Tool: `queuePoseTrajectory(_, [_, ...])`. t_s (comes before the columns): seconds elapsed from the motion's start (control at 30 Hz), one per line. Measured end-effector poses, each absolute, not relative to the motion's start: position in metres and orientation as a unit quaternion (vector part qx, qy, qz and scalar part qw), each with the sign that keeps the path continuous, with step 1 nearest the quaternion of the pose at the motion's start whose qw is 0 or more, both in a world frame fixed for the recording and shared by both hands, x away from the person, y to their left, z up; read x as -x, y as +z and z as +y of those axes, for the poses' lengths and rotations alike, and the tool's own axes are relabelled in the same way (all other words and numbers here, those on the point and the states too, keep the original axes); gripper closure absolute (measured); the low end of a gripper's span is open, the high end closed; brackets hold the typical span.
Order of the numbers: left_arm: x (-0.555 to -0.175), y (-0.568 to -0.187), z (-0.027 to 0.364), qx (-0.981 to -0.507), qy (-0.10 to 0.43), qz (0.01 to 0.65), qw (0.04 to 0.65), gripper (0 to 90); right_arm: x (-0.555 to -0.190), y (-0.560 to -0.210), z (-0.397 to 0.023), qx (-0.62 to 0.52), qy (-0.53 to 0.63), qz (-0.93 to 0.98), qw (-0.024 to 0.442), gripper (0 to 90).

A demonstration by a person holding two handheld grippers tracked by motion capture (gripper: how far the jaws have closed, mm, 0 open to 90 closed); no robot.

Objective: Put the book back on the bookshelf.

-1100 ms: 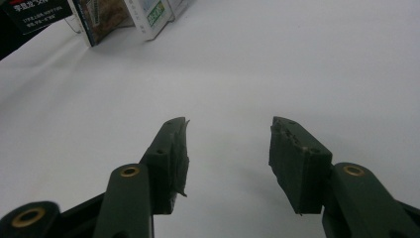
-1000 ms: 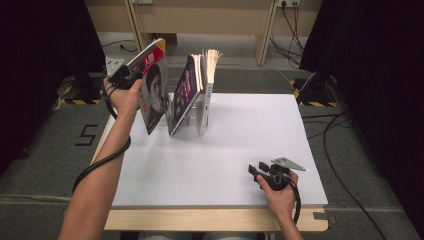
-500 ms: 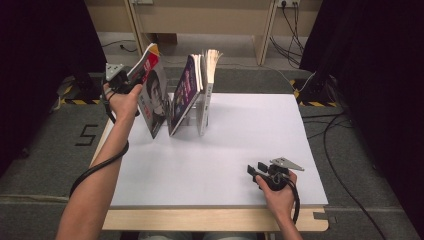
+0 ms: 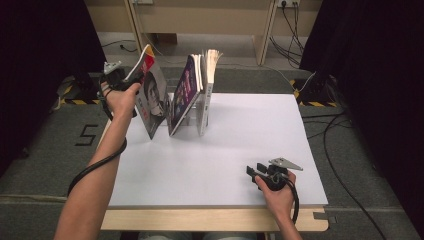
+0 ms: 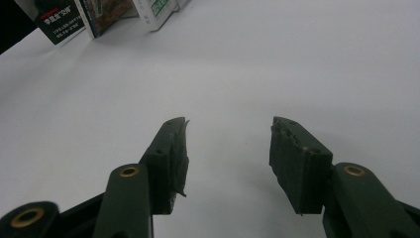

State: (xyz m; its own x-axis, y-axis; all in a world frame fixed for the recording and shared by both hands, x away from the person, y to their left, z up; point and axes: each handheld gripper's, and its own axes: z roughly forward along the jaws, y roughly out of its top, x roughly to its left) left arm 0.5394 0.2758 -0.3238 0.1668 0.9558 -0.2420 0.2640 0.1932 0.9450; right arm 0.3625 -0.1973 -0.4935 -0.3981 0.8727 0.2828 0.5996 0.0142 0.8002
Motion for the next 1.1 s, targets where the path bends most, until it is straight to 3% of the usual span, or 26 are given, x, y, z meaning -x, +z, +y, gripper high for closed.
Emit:
queuePoseTrajectory(0.8, [-0.542,-0.322,0.261,-0.543,0.380,0.501,0.557,86.6,-0.364,-0.495,-0.199,-0.530,0.462,0.697,0.143,49.0])
queuePoseTrajectory(1.1, [-0.540,-0.333,0.266,-0.545,0.357,0.509,0.562,86.1,-0.363,-0.495,-0.196,-0.530,0.461,0.698,0.141,49.0])
